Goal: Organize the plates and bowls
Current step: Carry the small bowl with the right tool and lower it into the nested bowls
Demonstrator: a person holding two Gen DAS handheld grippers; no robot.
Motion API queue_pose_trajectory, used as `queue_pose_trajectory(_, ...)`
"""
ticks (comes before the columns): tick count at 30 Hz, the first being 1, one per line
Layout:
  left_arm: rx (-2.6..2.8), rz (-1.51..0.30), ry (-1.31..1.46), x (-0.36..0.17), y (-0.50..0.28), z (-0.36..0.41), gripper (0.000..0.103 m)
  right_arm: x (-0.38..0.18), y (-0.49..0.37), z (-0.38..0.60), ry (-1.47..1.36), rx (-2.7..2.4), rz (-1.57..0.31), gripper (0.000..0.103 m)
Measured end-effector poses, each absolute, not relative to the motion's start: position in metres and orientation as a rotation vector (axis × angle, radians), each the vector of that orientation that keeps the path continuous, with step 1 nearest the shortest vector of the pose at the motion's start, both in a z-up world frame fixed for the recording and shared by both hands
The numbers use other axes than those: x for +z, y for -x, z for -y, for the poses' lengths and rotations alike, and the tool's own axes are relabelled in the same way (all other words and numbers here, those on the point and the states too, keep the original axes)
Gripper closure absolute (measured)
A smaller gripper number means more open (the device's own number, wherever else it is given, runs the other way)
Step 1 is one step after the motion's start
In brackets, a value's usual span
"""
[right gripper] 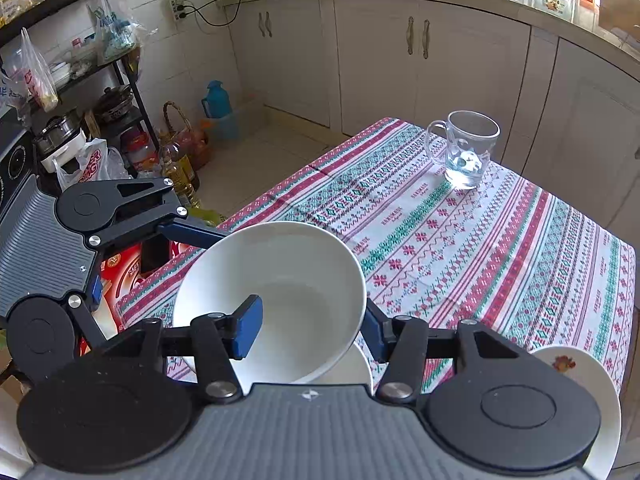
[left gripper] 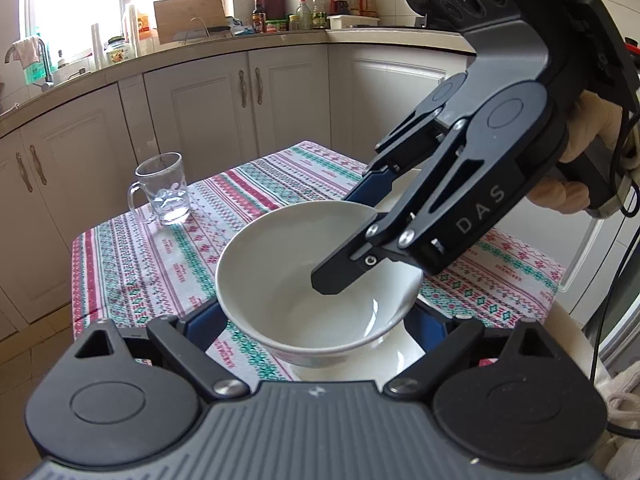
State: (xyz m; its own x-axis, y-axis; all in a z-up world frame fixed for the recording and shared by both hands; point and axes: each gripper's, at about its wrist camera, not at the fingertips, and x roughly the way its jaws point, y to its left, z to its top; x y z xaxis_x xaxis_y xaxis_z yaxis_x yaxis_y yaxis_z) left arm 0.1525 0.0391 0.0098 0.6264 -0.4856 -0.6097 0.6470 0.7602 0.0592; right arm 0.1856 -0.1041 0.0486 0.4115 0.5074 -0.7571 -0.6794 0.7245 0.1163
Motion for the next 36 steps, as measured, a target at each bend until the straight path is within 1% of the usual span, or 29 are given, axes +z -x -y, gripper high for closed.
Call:
queue_pose_trajectory(16, -0.7, -0.664, -0.28, -0.012, -0.139, -0.025, 0.009, 0.018, -0.162, 0.124, 0.171, 0.726, -0.904, 0.042)
queue_pose_trajectory(36, -0.695, -0.686, -0.286, -0.019, -0.147, -0.022, 0.009, 0.009, -0.166, 0.122, 0.18, 0.718, -0.906, 0.042)
